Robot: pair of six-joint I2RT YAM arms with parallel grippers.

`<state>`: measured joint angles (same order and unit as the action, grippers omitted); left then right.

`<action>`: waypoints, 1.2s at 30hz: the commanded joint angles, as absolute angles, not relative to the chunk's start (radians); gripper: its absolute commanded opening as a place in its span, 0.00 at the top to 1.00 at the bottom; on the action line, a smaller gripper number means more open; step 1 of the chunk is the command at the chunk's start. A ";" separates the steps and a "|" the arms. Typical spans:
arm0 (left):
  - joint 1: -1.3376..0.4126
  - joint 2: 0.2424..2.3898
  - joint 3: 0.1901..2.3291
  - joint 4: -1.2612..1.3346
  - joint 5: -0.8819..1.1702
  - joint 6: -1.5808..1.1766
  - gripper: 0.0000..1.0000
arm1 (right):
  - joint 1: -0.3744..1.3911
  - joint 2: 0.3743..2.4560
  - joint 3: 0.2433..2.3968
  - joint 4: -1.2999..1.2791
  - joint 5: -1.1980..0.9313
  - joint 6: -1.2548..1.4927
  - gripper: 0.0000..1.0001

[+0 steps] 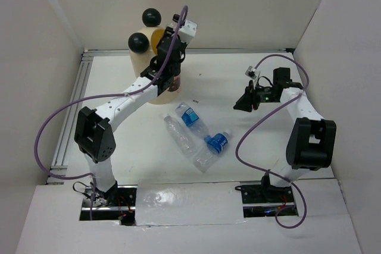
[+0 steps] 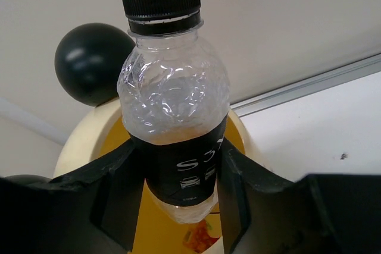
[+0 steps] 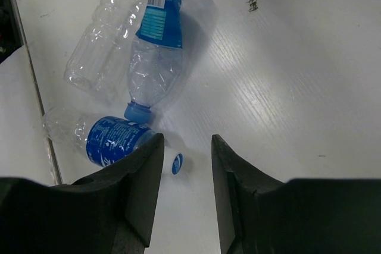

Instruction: Put the plastic bottles in the bin

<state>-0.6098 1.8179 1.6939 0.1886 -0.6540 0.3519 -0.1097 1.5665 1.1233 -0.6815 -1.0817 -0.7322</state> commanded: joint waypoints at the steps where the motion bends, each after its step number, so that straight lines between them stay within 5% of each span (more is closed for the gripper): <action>1: -0.612 1.835 1.680 0.325 -0.713 0.443 0.42 | -0.120 1.539 1.120 -0.719 -1.131 -0.759 0.54; 3: -0.612 1.835 1.666 0.362 -0.730 0.478 0.22 | -0.129 1.539 1.120 -0.729 -1.131 -0.759 0.52; 8: -0.621 1.844 1.641 0.383 -0.753 0.502 0.05 | -0.129 1.539 1.120 -0.739 -1.131 -0.770 0.32; 14: -0.633 1.821 1.629 0.394 -0.775 0.502 0.01 | -0.129 1.519 1.111 -0.739 -1.131 -0.779 0.01; 21: -0.797 1.760 1.772 0.286 -0.816 0.473 0.01 | -0.140 1.520 1.080 -0.690 -1.112 -0.746 0.00; 24: -0.885 1.675 1.787 0.092 -0.815 0.273 0.31 | -0.075 1.648 1.193 -0.834 -1.082 -0.829 0.03; 25: -0.905 1.643 1.745 0.045 -0.815 0.200 0.56 | -0.020 1.667 1.213 -0.853 -1.072 -0.839 0.18; 26: -0.925 1.567 1.712 -0.003 -0.804 0.131 0.65 | 0.007 1.667 1.213 -0.841 -1.054 -0.828 0.29; 29: -0.989 1.427 1.541 -0.191 -0.862 -0.205 0.75 | 0.147 1.618 1.178 -0.564 -0.869 -0.542 0.55; 32: -1.002 1.199 1.320 -0.427 -0.873 -0.631 0.51 | 0.241 1.653 1.198 -0.393 -0.815 -0.361 0.32; 33: -1.014 1.139 1.255 -0.477 -0.873 -0.725 0.30 | 0.261 1.676 1.218 -0.365 -0.815 -0.338 0.05; 36: -1.014 0.927 1.036 -0.679 -0.830 -1.047 0.20 | 0.331 1.790 1.326 -0.299 -0.741 -0.226 0.00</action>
